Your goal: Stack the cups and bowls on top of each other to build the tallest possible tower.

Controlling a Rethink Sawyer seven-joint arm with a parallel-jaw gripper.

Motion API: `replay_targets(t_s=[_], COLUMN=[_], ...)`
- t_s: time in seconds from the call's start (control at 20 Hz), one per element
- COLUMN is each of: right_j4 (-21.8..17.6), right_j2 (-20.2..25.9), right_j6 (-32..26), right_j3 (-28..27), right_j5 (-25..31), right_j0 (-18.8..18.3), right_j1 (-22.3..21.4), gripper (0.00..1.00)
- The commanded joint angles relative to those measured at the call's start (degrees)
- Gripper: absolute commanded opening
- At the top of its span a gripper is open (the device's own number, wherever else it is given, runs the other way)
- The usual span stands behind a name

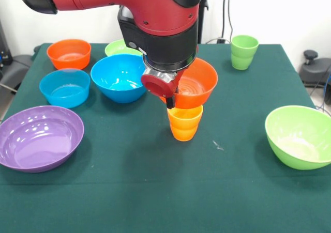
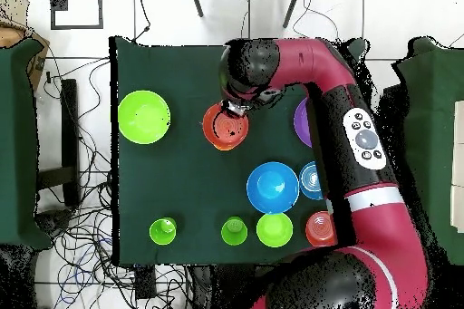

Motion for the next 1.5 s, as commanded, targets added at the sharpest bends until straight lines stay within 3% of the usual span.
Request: replay_targets(t_s=[0.05, 0.65, 1.5], right_j4=[-0.78, -0.50, 0.51], right_j2=[-3.70, -2.55, -2.79], right_j6=[1.42, 0.04, 2.70], right_j3=[3.14, 1.23, 3.56], right_j5=[-0.78, -0.95, -3.61], right_j0=[0.79, 1.18, 1.31], right_j1=[-1.02, -0.76, -2.72], gripper=[0.00, 0.00, 0.00])
